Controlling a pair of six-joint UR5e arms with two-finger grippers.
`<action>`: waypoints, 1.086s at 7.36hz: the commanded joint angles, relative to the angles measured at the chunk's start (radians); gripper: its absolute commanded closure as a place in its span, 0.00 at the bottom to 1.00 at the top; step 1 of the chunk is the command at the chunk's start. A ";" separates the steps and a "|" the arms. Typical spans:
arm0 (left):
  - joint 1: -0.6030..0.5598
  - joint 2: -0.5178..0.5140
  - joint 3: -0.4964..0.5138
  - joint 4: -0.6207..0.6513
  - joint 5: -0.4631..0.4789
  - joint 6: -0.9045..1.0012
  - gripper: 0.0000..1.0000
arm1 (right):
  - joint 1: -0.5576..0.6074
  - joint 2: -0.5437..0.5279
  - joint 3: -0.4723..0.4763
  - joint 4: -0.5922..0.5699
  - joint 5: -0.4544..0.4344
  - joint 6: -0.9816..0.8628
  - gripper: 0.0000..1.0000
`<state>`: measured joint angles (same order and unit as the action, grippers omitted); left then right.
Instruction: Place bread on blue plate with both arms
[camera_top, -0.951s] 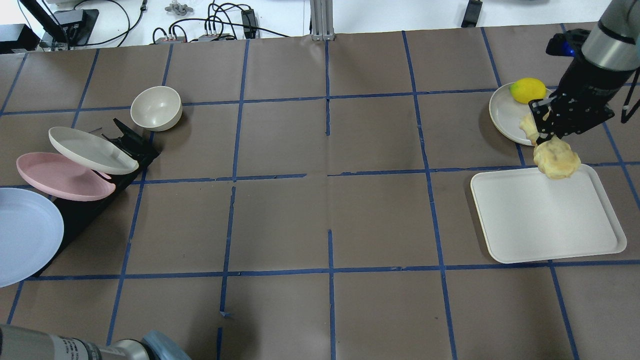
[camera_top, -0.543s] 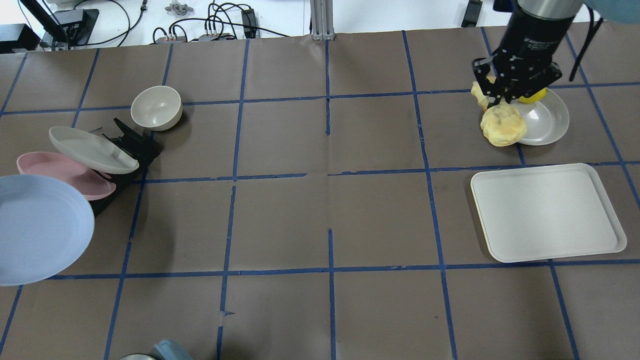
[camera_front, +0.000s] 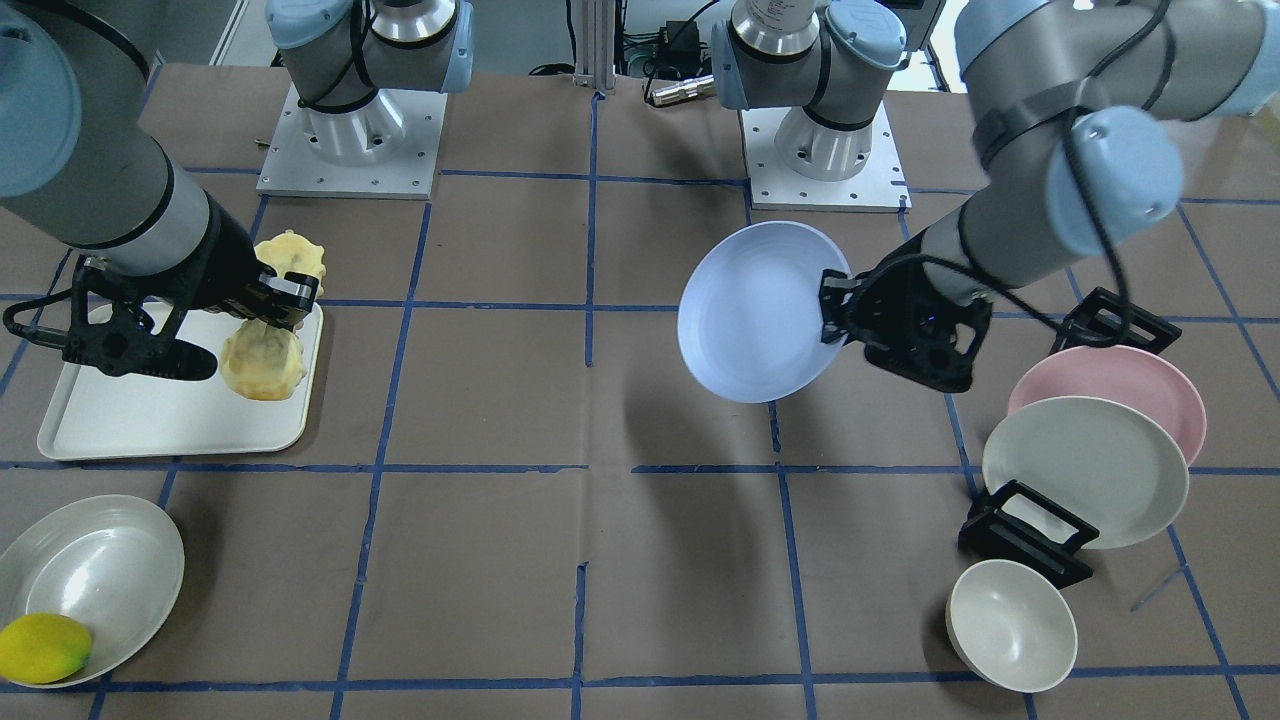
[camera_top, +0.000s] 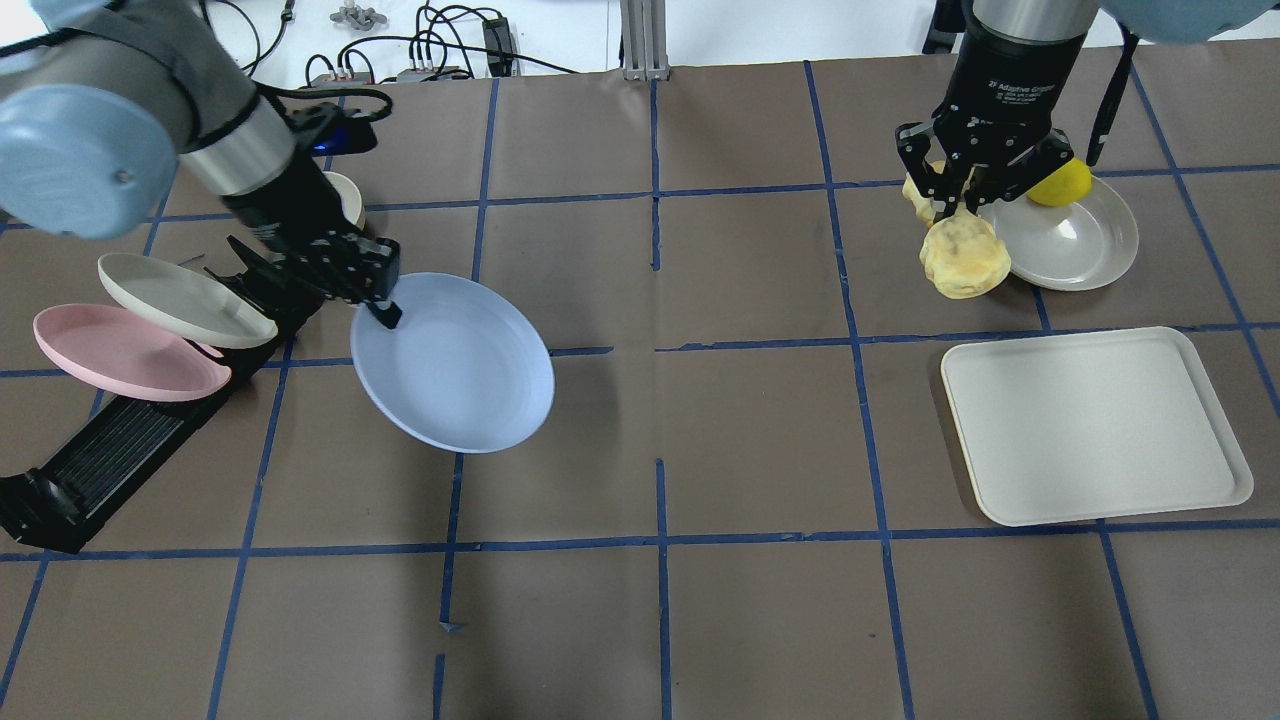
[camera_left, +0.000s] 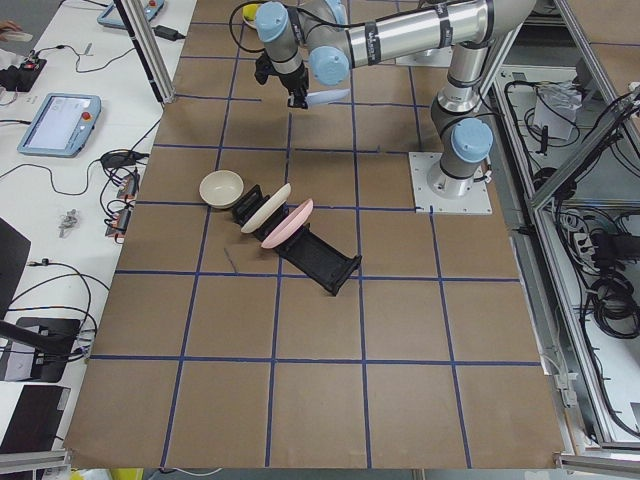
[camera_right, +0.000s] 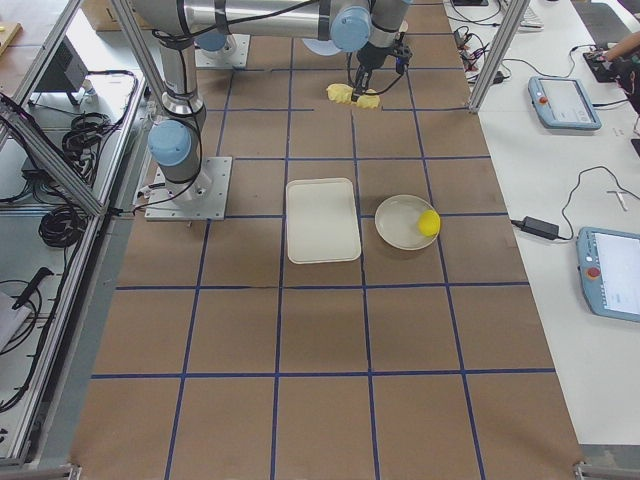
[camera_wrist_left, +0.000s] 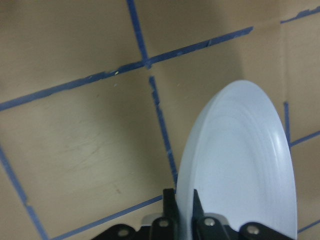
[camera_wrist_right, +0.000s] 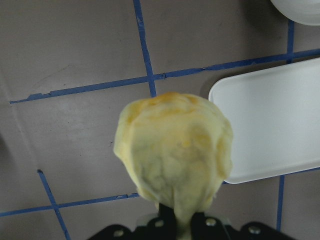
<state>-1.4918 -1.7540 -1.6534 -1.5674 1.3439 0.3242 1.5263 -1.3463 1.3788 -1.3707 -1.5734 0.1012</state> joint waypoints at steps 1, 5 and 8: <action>-0.129 -0.089 -0.012 0.126 -0.087 -0.169 0.92 | 0.000 0.007 0.002 0.004 0.000 0.002 0.93; -0.189 -0.277 0.011 0.398 -0.172 -0.272 0.85 | 0.000 0.003 0.000 0.002 -0.011 0.002 0.93; -0.182 -0.270 0.014 0.443 -0.160 -0.338 0.00 | 0.009 0.010 -0.007 -0.005 0.013 0.027 0.93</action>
<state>-1.6808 -2.0457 -1.6406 -1.1214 1.1731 0.0025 1.5293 -1.3423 1.3770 -1.3706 -1.5699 0.1081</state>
